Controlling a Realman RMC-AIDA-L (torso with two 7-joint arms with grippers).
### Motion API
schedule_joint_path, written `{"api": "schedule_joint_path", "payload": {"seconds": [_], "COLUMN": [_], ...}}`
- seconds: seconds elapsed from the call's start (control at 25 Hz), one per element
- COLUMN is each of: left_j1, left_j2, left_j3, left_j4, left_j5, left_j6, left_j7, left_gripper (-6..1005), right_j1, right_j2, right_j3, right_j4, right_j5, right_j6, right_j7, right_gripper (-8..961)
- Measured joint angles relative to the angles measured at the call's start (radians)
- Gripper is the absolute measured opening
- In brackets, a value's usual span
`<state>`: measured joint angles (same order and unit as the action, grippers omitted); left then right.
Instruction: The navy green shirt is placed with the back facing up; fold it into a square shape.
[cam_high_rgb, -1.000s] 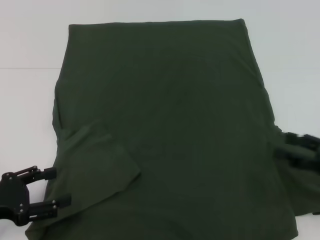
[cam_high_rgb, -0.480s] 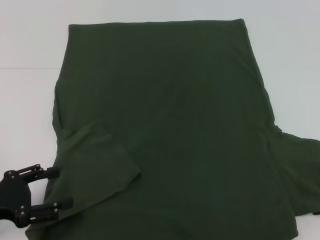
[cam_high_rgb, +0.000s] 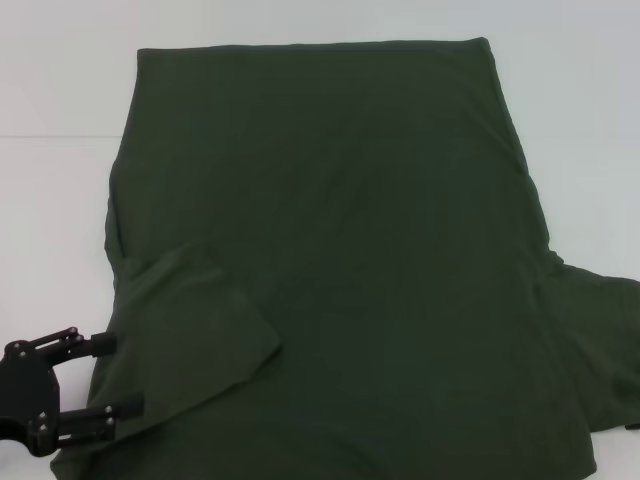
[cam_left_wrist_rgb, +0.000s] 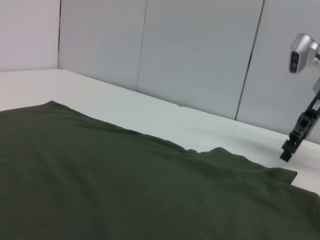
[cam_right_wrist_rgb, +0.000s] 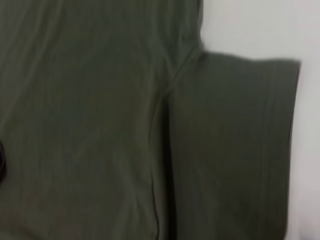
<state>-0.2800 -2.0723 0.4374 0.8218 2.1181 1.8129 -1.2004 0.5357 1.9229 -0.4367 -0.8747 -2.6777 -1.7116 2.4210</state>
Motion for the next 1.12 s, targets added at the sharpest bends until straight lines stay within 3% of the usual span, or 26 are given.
{"api": "schedule_joint_path", "payload": {"seconds": [0.6,1.12], "left_j1": [-0.005,-0.009], "left_j2": [0.001,0.001], "left_j3": [0.0,-0.006], "left_j4": [-0.001,0.001], "left_j5": [0.001,-0.003], "left_j6": [-0.015,-0.021], "left_j7": [0.001,-0.001], "left_gripper": [833,831], "right_j1": [0.026,0.028], "right_j2": [0.007,-0.01], "right_j3": [-0.024,-0.034], "right_j4": [0.111,0.133], "right_j5": [-0.002,-0.002], "right_j6": [0.081,0.081], "right_j7": [0.001,0.005], "right_gripper": [932,927]}}
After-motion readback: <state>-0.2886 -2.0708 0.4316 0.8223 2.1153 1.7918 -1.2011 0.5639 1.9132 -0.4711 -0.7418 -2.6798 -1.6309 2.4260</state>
